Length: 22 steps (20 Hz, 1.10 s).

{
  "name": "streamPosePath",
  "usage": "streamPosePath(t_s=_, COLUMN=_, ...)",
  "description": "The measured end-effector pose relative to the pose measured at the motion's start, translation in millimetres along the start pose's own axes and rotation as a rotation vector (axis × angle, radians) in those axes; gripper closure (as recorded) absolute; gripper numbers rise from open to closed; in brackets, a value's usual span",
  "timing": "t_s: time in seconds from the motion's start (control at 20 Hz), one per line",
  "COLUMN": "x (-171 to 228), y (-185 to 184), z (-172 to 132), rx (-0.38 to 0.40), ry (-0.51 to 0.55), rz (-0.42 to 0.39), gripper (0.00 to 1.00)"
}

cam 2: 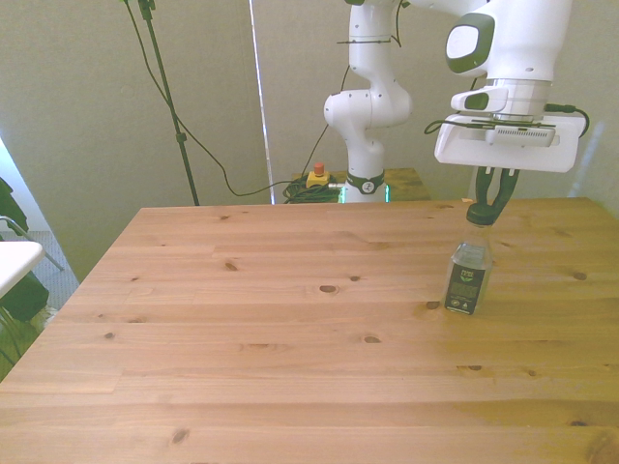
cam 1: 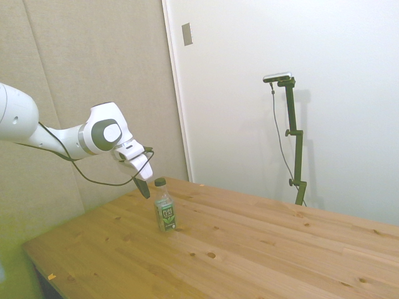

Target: Knock down the bottle

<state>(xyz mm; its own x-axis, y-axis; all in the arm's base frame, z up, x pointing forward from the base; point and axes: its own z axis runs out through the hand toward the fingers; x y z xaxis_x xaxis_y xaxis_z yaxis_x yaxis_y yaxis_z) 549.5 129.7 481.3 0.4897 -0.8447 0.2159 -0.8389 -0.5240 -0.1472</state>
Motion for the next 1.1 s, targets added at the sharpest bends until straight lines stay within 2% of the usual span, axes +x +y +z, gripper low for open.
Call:
streamPosePath(t_s=0.3, x=26, y=-8, z=-2, rx=-0.014, ry=0.019, rz=0.034, gripper=1.0)
streamPosePath(t_s=0.55, x=69, y=-17, z=8, rx=-0.015, ry=0.033, rz=0.092, gripper=1.0)
streamPosePath(t_s=0.8, x=109, y=-43, z=17, rx=0.003, ry=0.049, rz=0.129, gripper=1.0)
streamPosePath(t_s=1.1, x=122, y=-71, z=44, rx=-0.013, ry=0.062, rz=0.127, gripper=1.0)
